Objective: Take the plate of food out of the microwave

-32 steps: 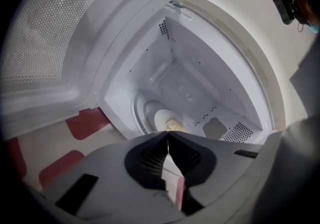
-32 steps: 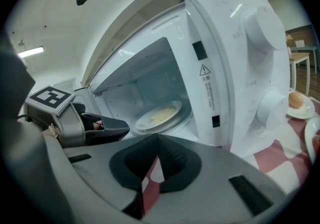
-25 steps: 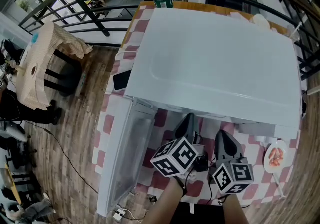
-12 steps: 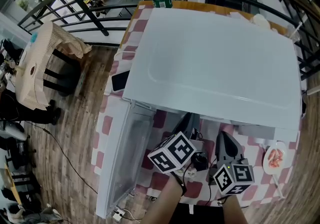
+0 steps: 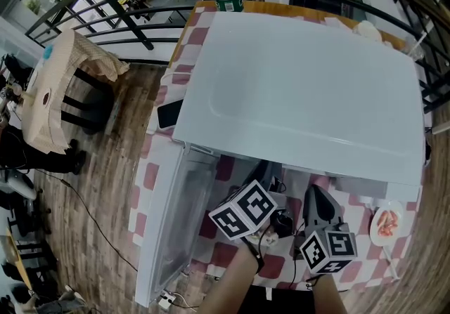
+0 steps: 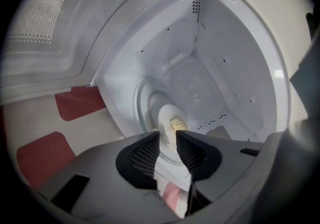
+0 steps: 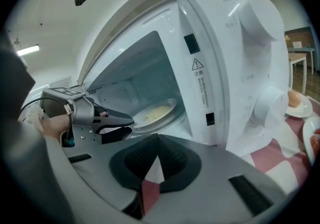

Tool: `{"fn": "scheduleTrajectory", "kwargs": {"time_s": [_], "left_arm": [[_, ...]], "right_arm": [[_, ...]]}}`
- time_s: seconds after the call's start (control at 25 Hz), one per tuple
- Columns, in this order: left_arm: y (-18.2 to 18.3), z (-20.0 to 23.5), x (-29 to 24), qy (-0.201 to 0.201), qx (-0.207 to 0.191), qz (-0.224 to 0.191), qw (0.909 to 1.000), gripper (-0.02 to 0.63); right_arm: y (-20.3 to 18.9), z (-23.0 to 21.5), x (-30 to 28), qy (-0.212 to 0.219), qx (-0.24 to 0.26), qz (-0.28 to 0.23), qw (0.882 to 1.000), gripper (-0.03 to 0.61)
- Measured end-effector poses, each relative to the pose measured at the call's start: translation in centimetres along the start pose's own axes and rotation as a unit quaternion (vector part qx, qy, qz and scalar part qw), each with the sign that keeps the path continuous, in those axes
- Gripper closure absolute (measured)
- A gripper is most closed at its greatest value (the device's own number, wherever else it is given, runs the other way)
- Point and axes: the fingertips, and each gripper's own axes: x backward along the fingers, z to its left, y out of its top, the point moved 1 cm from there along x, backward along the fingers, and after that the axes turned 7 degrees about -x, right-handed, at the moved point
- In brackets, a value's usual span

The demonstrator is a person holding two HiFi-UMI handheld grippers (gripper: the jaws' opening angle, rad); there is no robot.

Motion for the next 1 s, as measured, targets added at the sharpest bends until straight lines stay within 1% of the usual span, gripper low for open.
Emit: {"fn": "scheduleTrajectory", "kwargs": {"time_s": [0.36,0.4,0.44,0.6,0.64,0.8,1.0], "left_arm": [[0.22,0.01,-0.23,0.000,0.022,-0.002,0.9997,0.480],[0.23,0.02,-0.25,-0.001,0.023,-0.001,0.9997,0.503],[0.24,0.03,-0.27,-0.001,0.024,-0.001,0.9997,0.511],[0.16,0.26,-0.25,0.010,0.015,0.005,0.9998,0.527],[0.13,0.38,-0.25,0.014,0.012,0.007,0.9998,0.558],[0.14,0.52,-0.24,0.015,0.008,0.007,0.9998,0.552],[0.22,0.65,-0.01,0.012,0.018,0.003,0.9998,0.563]], "right_arm": [[-0.15,-0.09,-0.03,0.001,-0.005,0.002,1.000,0.554],[-0.15,-0.11,-0.04,0.001,-0.005,0.002,1.000,0.554],[-0.16,-0.14,-0.06,0.000,-0.006,0.002,1.000,0.554],[-0.29,-0.15,-0.09,0.002,-0.008,0.003,1.000,0.554],[-0.33,-0.15,-0.11,0.003,-0.008,0.004,1.000,0.554],[-0.35,-0.27,-0.17,0.002,-0.009,0.005,1.000,0.554],[-0.30,-0.32,-0.19,0.002,-0.007,0.005,1.000,0.554]]}}
